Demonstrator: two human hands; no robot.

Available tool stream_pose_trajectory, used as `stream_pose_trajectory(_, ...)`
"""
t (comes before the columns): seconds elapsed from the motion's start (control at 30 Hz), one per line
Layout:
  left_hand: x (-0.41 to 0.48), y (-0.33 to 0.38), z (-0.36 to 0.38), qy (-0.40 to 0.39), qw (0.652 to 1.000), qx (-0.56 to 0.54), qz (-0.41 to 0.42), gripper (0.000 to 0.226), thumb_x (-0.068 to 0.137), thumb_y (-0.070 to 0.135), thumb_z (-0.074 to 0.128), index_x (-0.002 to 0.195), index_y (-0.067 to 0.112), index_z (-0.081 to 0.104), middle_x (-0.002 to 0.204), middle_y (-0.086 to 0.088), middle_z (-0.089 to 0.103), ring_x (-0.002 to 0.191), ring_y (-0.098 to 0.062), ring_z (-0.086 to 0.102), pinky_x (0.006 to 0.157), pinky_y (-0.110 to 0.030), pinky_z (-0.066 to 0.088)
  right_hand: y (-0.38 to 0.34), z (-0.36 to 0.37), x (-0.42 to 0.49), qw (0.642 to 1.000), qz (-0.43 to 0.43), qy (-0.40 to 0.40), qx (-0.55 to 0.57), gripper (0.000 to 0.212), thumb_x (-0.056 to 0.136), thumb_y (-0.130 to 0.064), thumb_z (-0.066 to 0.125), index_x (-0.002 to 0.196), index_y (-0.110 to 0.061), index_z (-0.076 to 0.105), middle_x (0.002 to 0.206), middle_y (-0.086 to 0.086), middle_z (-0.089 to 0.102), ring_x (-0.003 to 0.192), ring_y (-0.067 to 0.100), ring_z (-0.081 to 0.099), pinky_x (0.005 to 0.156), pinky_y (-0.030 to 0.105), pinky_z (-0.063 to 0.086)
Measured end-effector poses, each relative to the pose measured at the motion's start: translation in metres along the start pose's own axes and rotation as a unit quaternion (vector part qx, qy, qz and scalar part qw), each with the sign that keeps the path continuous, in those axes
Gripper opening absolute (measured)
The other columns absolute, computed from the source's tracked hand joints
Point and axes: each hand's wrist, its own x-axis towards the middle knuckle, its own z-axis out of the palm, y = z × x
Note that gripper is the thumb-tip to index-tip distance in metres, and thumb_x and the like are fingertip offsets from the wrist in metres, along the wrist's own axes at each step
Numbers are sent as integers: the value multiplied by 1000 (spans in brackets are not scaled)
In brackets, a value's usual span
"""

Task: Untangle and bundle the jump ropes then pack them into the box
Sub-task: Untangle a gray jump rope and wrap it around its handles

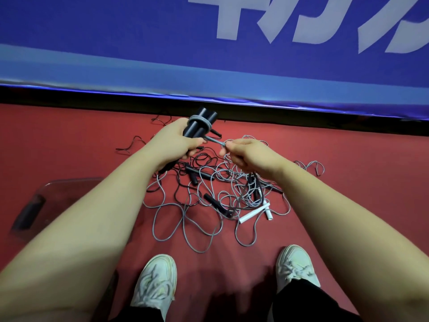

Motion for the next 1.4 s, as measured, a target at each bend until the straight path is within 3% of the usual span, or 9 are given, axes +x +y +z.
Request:
stream_pose_trajectory(0.13,0,0,4,16,998,57,-12,21,91,9,58,109,18,50,76,0,62,56,-12,51,54,-24,43,-14,1,-1,972,17,88,-218,27,101,-30,37,97,-15,59,60,-2,50,49,9,42,53,25,35)
stream_pose_trajectory(0.3,-2,5,1,-61,956,-262,-121,9,94,-4,44,93,4,47,97,-18,64,45,-8,43,39,-15,32,-13,-6,-7,809,-147,207,-530,27,91,-40,55,110,-21,60,102,-2,55,88,20,56,65,27,38)
stream_pose_trajectory(0.37,2,6,-1,-58,962,-241,-112,10,94,-4,45,91,5,47,92,-17,63,44,-7,43,38,-15,32,-7,-8,-3,835,-126,191,-501,25,94,-38,51,102,-20,67,93,-3,64,82,18,56,64,26,37)
stream_pose_trajectory(0.5,6,14,4,-26,999,26,-32,11,91,5,56,94,12,49,68,-3,54,47,-9,47,45,-21,37,12,1,-2,998,1,-19,-65,22,100,-16,41,83,-15,56,64,-4,59,62,10,59,63,24,45)
stream_pose_trajectory(0.67,21,40,1,26,998,61,15,13,88,10,60,94,16,50,75,-11,64,52,-17,49,52,-27,40,20,2,-1,1000,-19,-15,1,21,103,-14,34,95,-22,52,71,-1,42,60,12,45,61,22,39)
stream_pose_trajectory(0.93,35,96,-25,77,996,-32,26,18,92,4,53,106,11,45,111,-15,65,52,-12,44,45,-23,33,-6,-86,-8,890,139,227,-369,30,95,-8,40,118,2,57,109,16,64,99,31,60,86,33,48)
stream_pose_trajectory(1.13,43,114,-17,183,977,-105,-4,21,91,-1,48,81,15,37,96,-15,50,52,-14,38,43,-24,27,-138,-111,-32,906,-122,391,-102,13,98,-22,39,105,-16,48,72,1,46,58,18,48,58,33,48)
stream_pose_trajectory(1.27,37,112,-21,209,971,-117,-19,15,91,-1,48,88,11,39,94,-14,49,52,-13,38,41,-21,27,-106,-116,-40,863,23,239,-445,28,99,-22,39,111,-5,58,100,13,61,88,29,56,71,33,45)
stream_pose_trajectory(1.4,25,103,-2,107,993,-34,-18,13,92,2,52,99,11,45,99,-13,60,55,-13,45,44,-22,34,-33,-90,-43,820,240,13,-519,55,93,-29,56,140,-8,40,140,13,47,125,28,48,101,37,42)
